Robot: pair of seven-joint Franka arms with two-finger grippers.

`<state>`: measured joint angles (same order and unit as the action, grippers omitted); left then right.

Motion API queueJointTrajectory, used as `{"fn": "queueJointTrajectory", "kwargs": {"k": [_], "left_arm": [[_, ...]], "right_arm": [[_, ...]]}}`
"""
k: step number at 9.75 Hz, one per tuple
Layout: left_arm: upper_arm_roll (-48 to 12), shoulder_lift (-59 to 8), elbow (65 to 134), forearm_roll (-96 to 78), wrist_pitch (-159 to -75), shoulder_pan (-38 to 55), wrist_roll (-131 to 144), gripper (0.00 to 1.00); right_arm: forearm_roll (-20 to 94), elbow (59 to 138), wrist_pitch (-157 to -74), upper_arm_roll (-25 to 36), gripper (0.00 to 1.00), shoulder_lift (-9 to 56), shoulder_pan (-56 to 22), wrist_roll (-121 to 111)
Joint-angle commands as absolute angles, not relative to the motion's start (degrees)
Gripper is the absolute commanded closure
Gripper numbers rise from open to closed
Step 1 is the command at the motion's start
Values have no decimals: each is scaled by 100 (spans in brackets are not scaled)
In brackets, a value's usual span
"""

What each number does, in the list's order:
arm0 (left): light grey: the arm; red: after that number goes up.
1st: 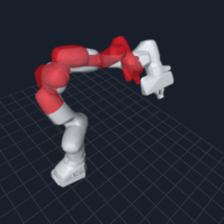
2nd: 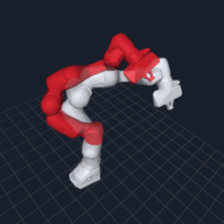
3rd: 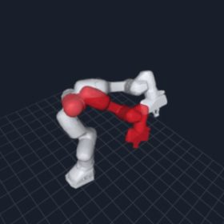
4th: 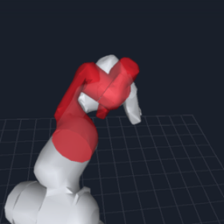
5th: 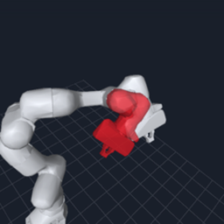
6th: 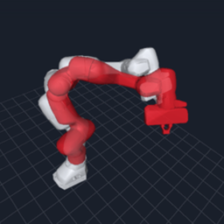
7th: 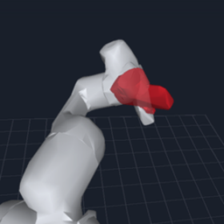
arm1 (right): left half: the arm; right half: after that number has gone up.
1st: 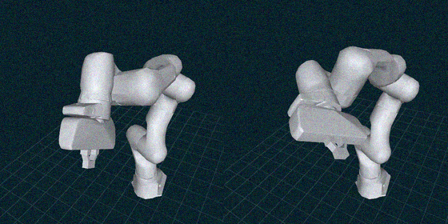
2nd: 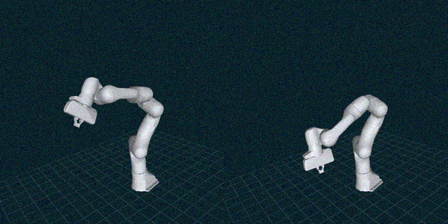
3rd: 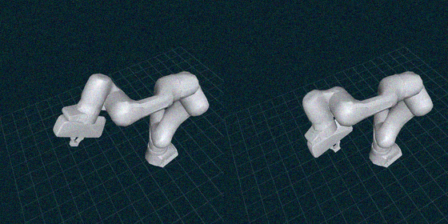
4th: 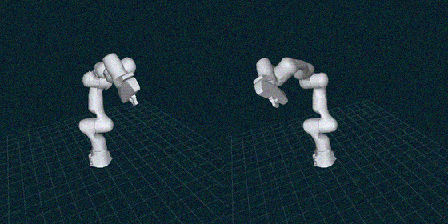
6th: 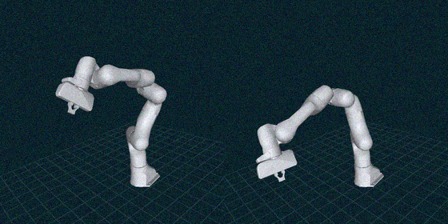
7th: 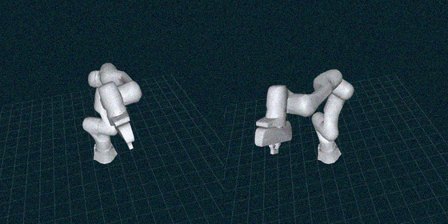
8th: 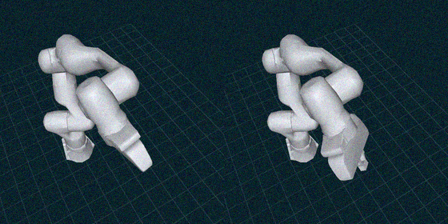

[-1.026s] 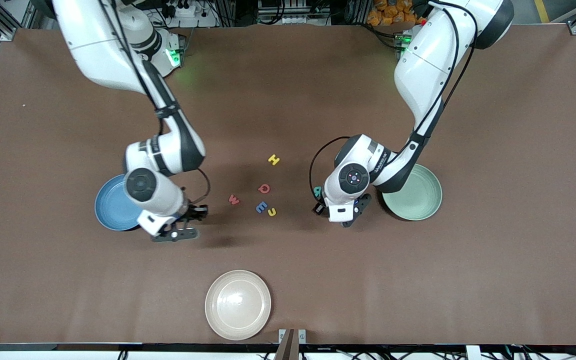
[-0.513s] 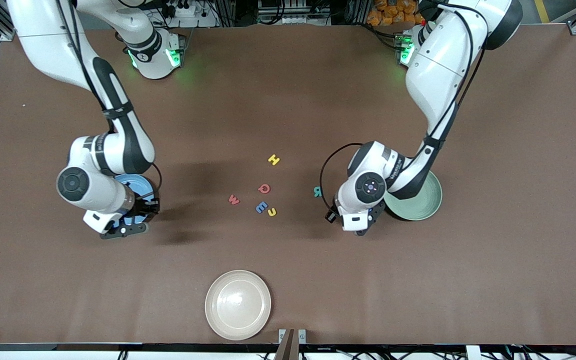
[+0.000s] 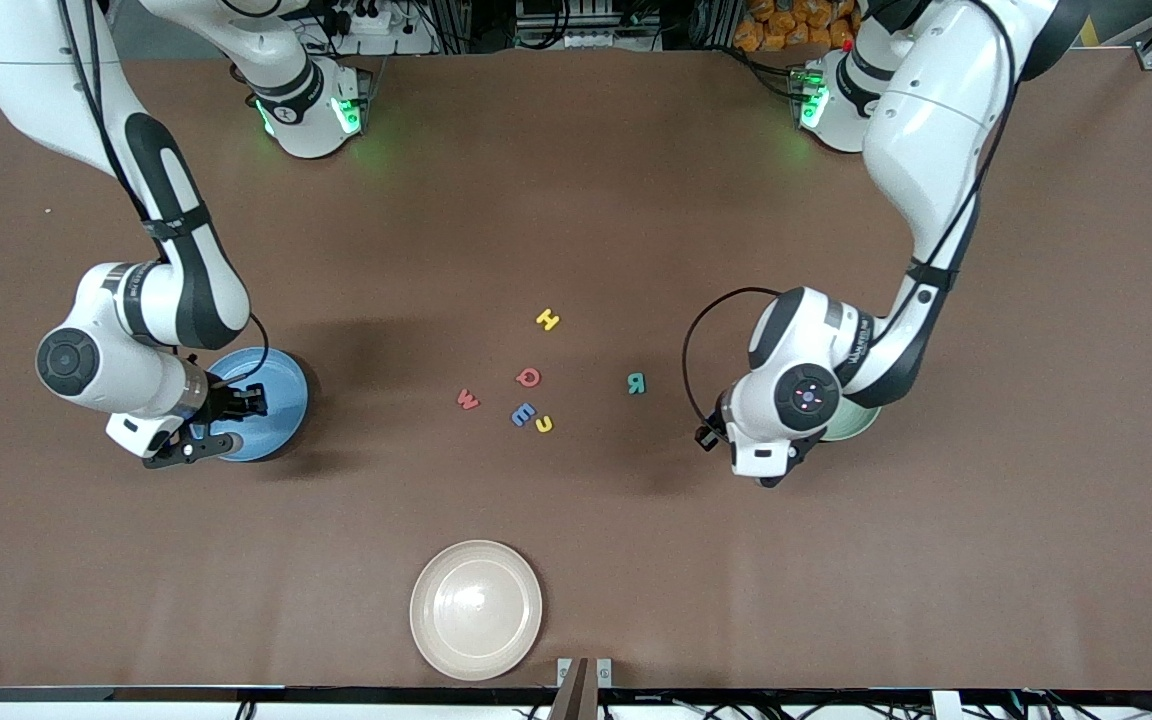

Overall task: Sort upper and lower case letters into plates
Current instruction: 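Release the letters onto the blue and green plates with both grippers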

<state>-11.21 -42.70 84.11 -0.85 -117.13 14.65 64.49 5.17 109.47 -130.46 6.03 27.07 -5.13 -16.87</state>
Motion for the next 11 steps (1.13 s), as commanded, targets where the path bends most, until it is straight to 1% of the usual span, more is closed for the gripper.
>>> {"fn": "queueJointTrajectory", "kwargs": {"k": [1, 3, 4, 5, 6, 8, 9, 11], "left_arm": [[-1187, -3974, 8639, 0, -11244, 1065, 5612, 71], [-1187, -3631, 9173, 0, -11232, 670, 4882, 70], [-1195, -3517, 9463, 0, -11311, 407, 4452, 53], [-1230, -3429, 9692, -9, -11416, 274, 4186, 44], [-1239, -3454, 9712, -9, -11426, 281, 4149, 0], [-1257, -3480, 9651, -61, -11434, 368, 4192, 0], [-1318, -3533, 9485, -375, -11504, 491, 4253, 0], [-1318, -3743, 9396, -964, -12064, 946, 4515, 0]], "right_arm": [[527, 11118, -13025, 501, 0, 2522, -562, -1679], [571, 11101, -13052, 492, 0, 2540, -869, -1208], [571, 11066, -13052, 492, 0, 2540, -1157, -795], [563, 11031, -13095, 492, 0, 2549, -1482, -391], [545, 10935, -13113, 492, 0, 2549, -1790, -387], [554, 10750, -13122, 475, 0, 2601, -2143, -430], [571, 10671, -13148, 475, 0, 2645, -2353, -535], [571, 10661, -13332, 475, 0, 2759, -2635, -833]]}}
